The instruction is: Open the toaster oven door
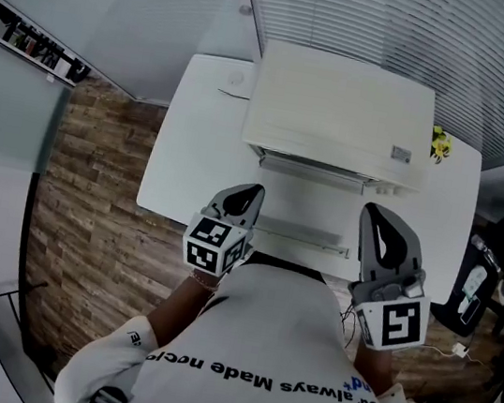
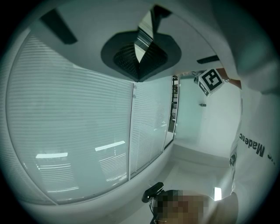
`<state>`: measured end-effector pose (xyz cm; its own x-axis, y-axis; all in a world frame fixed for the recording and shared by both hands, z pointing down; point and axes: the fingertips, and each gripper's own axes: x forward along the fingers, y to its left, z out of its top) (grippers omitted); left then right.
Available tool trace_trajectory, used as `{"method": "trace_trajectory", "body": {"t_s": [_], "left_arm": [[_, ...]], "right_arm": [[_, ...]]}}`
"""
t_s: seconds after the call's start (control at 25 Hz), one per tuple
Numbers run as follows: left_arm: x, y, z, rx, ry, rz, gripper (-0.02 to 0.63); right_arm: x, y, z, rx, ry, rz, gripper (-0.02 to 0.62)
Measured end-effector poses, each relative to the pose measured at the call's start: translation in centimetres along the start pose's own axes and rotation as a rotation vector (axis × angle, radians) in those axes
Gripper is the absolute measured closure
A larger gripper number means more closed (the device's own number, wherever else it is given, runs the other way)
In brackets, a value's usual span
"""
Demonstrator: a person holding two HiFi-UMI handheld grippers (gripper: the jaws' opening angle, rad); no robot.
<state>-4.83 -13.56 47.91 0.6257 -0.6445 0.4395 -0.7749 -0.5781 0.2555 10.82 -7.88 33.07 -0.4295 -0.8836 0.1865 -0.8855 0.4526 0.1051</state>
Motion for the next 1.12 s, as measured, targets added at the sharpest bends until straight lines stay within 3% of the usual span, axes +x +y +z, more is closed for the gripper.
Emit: {"method": "trace_trajectory", "body": {"t_s": [0.64,1.12], "left_arm": [[-3.3,-4.4,12.3,0.078,-0.296,-0.096,0.584],[-4.2,-6.0,16.0,0.141,-0.379,-0.115,0.584]], "right_arm": [[-0.3,-0.6,0.7,-0.017,-0.005,-0.007,0.588],[0.2,-1.5,1.8,-0.012,-0.037,-0.040,0.588]]}}
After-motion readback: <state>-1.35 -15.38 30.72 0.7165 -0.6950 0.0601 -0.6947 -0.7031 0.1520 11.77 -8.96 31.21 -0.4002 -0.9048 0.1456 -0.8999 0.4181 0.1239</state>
